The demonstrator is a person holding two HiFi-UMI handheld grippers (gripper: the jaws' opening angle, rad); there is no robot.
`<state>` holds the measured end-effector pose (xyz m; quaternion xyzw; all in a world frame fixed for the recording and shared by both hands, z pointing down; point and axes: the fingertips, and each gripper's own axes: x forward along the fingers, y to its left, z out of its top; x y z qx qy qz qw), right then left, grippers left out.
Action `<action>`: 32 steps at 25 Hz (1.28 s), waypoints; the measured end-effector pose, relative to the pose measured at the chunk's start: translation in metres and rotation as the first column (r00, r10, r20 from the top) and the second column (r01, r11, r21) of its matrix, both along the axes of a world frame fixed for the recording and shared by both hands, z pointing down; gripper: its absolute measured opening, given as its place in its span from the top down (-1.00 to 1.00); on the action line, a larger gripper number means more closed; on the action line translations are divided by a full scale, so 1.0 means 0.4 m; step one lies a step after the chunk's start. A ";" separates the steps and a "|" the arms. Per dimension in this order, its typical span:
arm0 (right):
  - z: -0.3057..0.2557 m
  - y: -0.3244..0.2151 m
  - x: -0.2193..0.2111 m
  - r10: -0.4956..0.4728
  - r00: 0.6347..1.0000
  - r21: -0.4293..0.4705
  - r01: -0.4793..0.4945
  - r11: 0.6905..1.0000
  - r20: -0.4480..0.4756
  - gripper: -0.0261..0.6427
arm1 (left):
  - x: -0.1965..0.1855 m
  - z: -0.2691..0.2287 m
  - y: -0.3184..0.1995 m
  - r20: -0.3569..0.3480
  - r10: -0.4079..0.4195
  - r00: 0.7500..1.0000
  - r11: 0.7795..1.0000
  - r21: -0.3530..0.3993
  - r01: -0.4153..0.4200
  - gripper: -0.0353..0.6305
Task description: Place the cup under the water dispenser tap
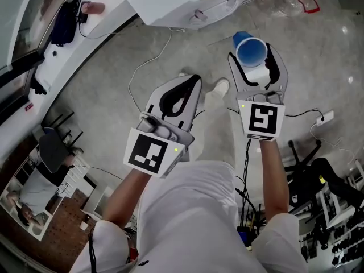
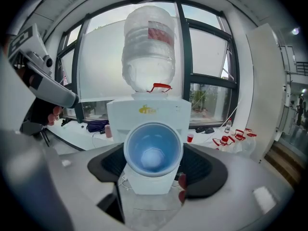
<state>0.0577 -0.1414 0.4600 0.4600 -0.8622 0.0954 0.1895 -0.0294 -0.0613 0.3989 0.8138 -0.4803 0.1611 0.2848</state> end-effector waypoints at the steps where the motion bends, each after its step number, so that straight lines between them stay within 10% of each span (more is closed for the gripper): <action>1: 0.013 -0.006 -0.003 -0.003 1.000 0.002 0.003 1.000 -0.003 -0.19 | -0.001 0.010 -0.004 -0.002 -0.005 1.000 1.000 0.000 0.005 0.87; 32: 0.415 -0.213 -0.005 0.039 0.999 -0.033 -0.040 0.999 -0.022 -0.19 | 0.022 0.295 -0.126 -0.005 -0.032 0.999 0.999 -0.005 0.032 0.87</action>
